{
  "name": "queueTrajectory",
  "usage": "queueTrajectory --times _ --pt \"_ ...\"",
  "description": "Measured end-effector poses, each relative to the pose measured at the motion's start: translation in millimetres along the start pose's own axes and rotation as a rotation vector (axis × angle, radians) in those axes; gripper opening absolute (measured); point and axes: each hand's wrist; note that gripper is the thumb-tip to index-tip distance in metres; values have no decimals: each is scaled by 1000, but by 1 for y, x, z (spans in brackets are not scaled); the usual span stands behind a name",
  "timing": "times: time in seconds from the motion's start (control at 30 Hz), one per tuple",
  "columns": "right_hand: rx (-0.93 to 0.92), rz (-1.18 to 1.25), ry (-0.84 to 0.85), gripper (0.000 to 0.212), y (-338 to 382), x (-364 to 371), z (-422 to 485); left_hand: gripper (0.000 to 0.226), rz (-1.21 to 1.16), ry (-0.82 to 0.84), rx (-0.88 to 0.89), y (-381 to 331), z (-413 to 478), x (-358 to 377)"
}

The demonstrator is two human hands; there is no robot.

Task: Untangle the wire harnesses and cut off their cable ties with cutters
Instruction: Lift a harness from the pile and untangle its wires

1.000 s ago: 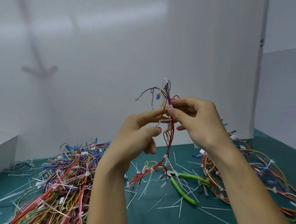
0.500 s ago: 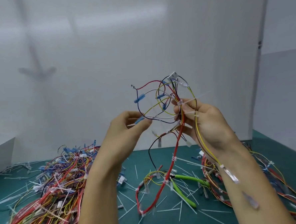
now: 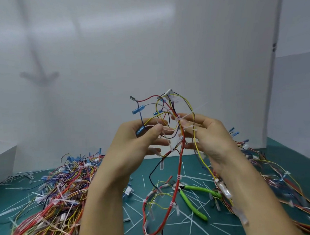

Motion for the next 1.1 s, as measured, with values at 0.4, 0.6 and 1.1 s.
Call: queueTrajectory --times 0.4,0.6,1.1 --pt "38 -27 151 38 19 -3 -10 17 -29 -159 -25 5 3 -7" --pt "-64 -49 47 8 11 10 -13 16 -54 -137 -13 1 1 -4" --pt "-155 46 -122 7 11 8 -11 29 -31 -162 -61 3 3 -3"
Point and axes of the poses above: each hand's wrist, its own z-axis towards the middle knuckle, its own x-axis out of the palm, y = z × x, and after that the axes turned 5 degrees about z, right-handed
